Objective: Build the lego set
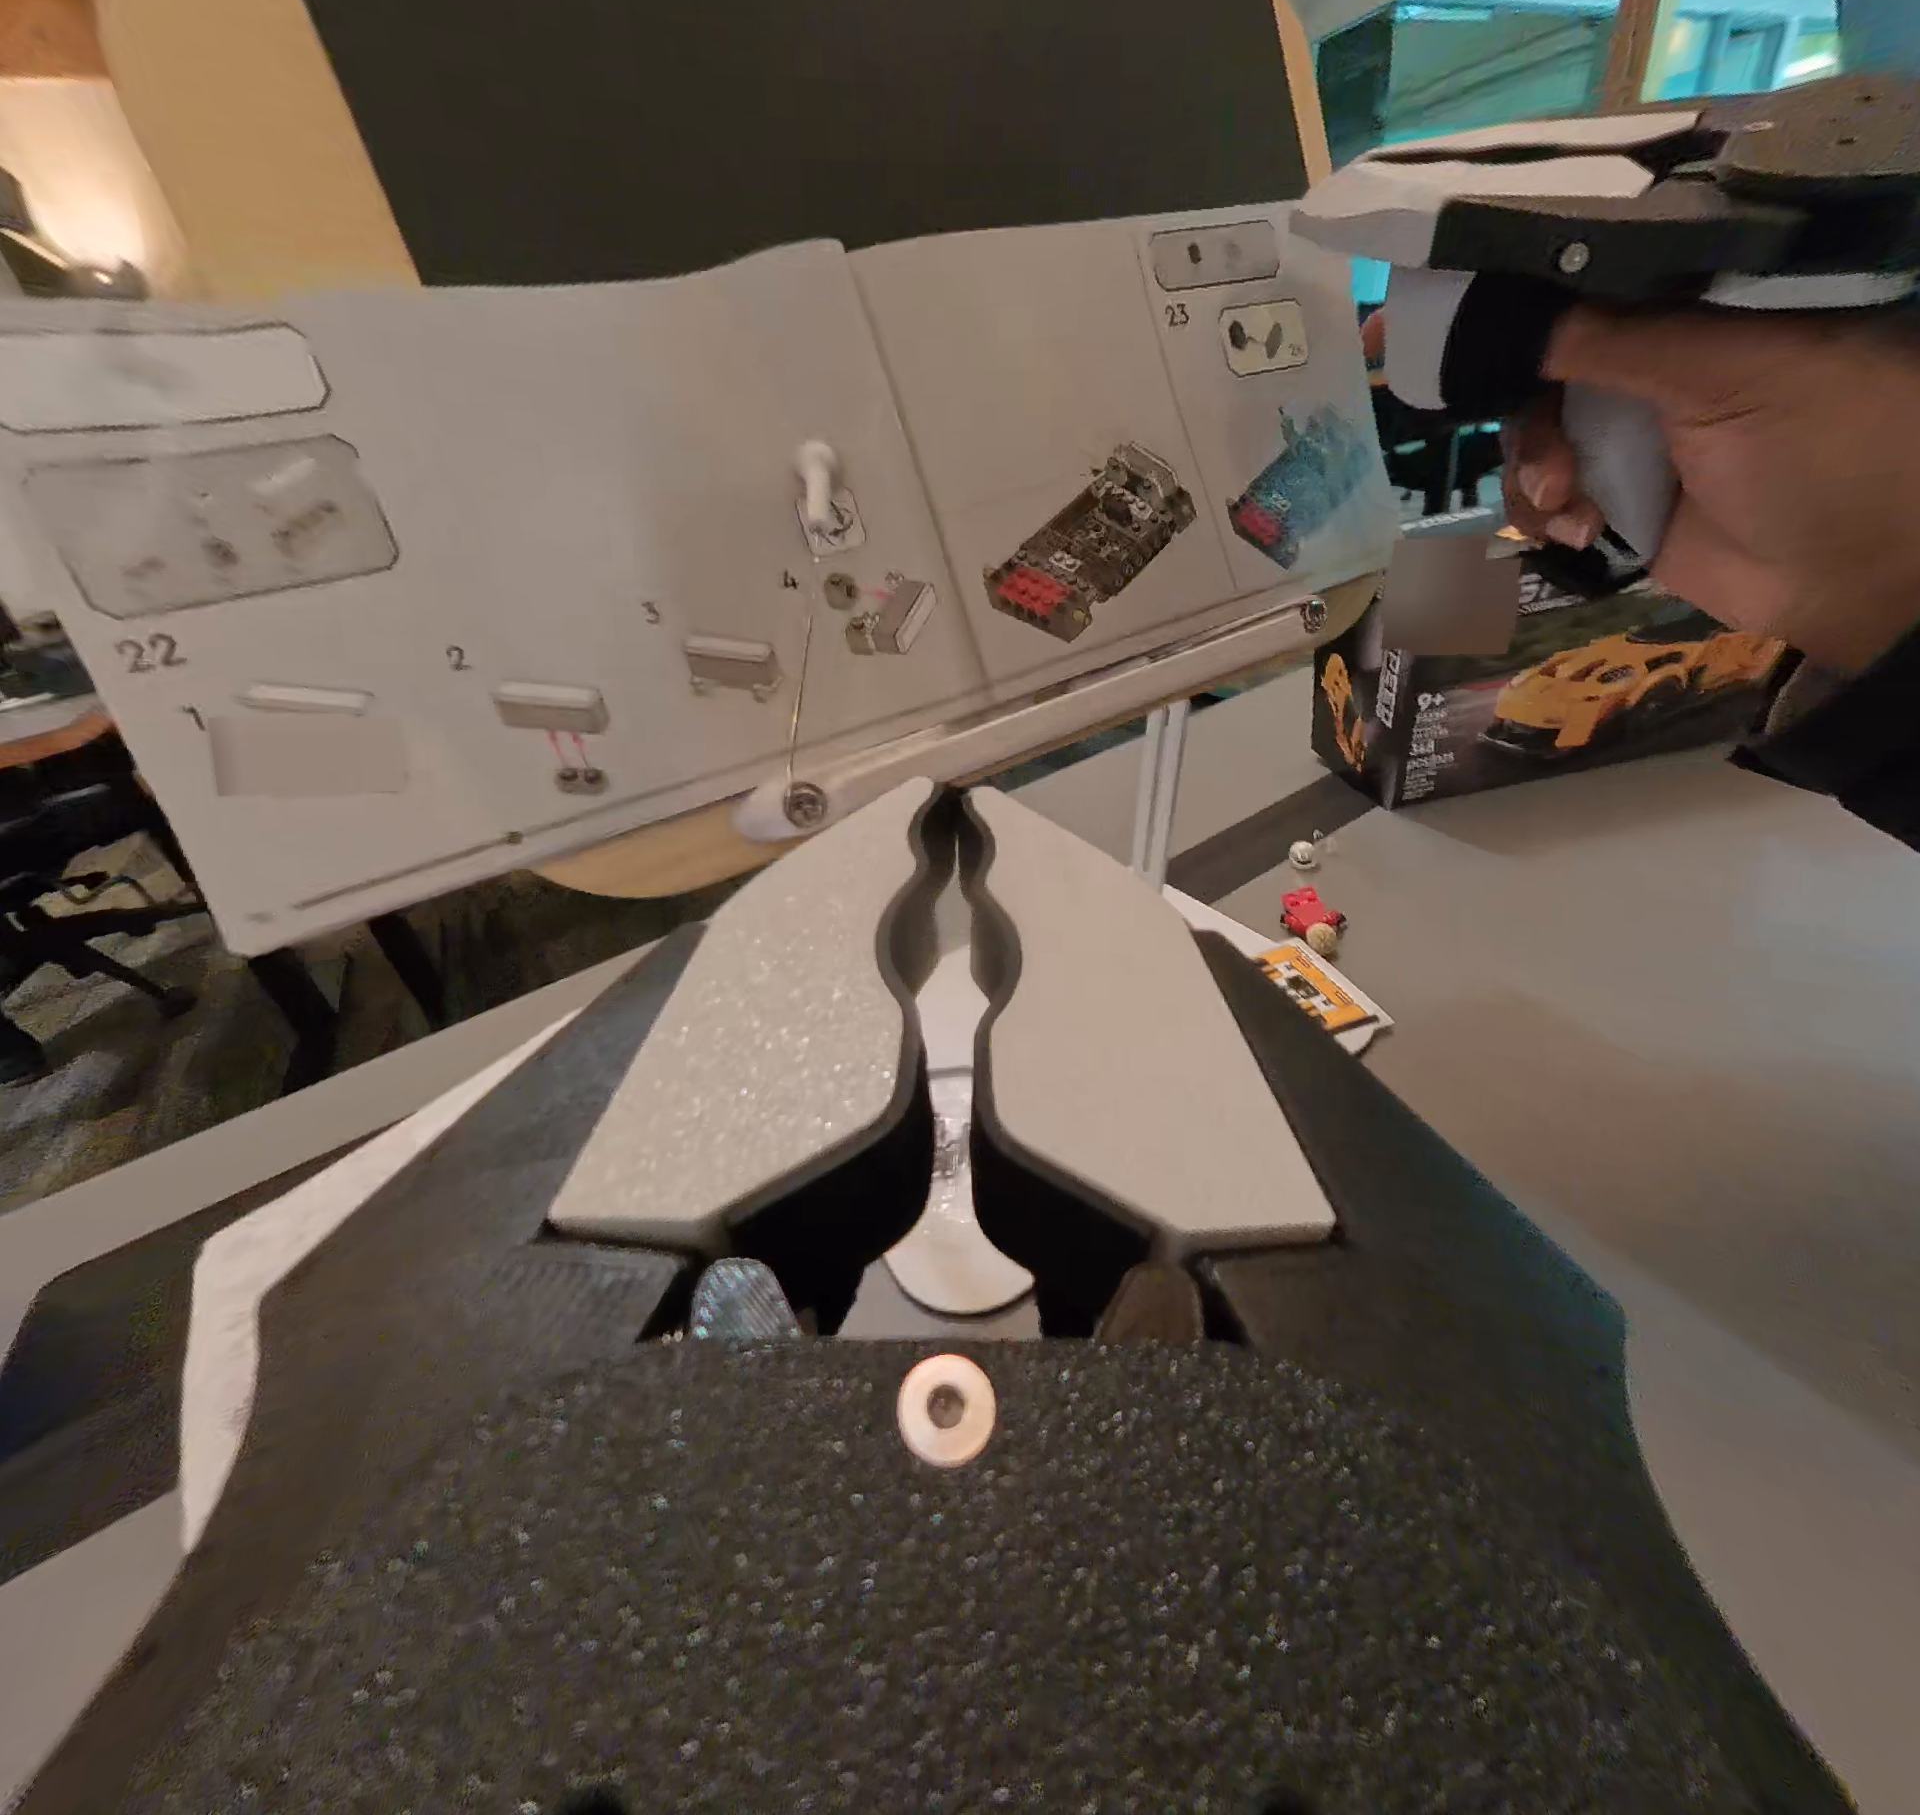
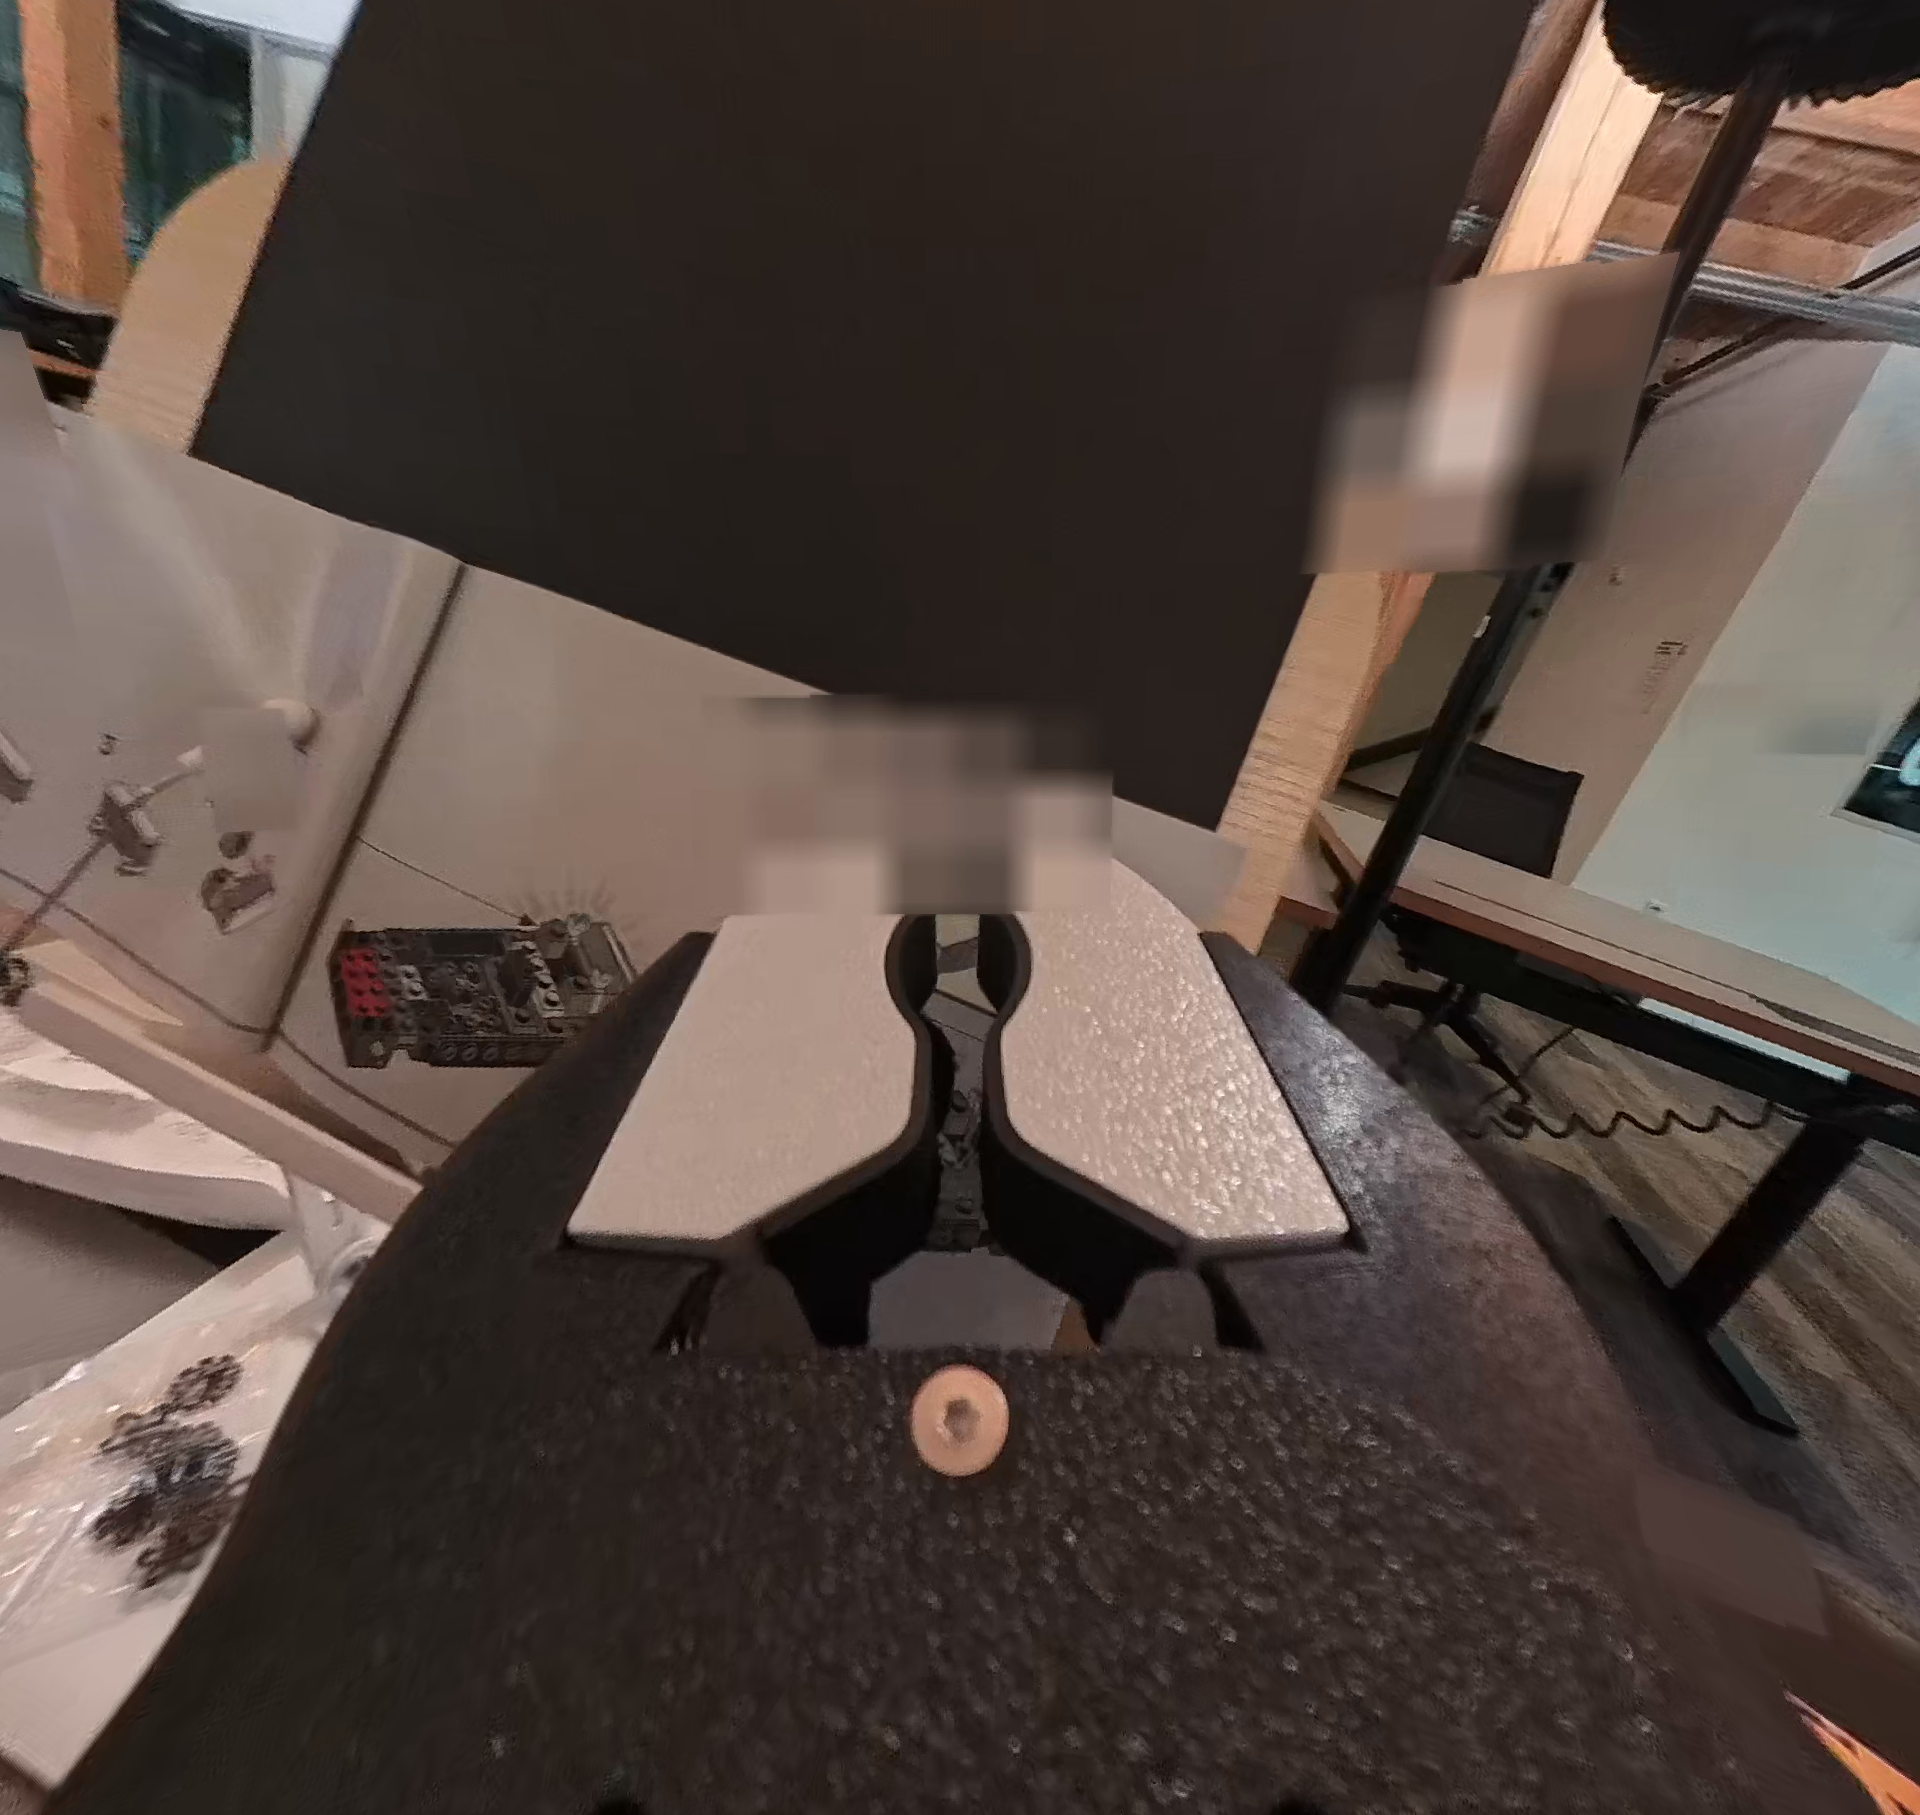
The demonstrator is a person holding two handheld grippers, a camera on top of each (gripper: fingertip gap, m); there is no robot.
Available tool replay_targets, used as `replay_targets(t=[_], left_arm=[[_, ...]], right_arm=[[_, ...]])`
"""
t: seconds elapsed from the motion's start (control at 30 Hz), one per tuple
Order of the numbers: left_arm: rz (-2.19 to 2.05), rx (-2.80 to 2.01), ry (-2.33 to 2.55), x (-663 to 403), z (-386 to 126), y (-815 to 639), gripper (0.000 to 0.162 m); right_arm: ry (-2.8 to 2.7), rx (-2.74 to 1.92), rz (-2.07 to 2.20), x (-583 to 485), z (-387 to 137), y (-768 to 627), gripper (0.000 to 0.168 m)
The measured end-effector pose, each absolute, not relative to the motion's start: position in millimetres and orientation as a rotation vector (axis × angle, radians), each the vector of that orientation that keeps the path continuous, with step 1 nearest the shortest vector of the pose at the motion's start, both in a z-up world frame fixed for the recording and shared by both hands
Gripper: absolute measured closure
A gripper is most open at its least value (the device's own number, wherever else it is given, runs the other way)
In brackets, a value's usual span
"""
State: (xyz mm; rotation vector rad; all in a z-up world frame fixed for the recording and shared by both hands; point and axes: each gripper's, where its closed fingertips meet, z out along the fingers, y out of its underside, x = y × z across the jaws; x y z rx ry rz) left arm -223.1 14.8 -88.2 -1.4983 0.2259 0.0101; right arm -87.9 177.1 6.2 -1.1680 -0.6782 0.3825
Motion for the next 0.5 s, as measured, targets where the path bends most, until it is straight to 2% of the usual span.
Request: replay_targets(t=[0.2, 0.37, 0.5], left_arm=[[-0.069, -1.767, 0.430, -224.6, -86.0, -2.4, 0.162], [0.039, -2.213, 0.678, -241.3, -157.7, -28.7, 0.158], [0.001, -2.477, 0.843, -245.2, -210.3, -54.8, 0.152]], right_arm=[[-0.735, -1.153, 0.532, -90.7, 18.9, 151.6, 0.167], [-0.815, -1.156, 0.616, -95.2, 18.4, 122.5, 0.166], [-0.964, -1.186, 0.545, -87.4, -14.4, 98.6, 0.164]])
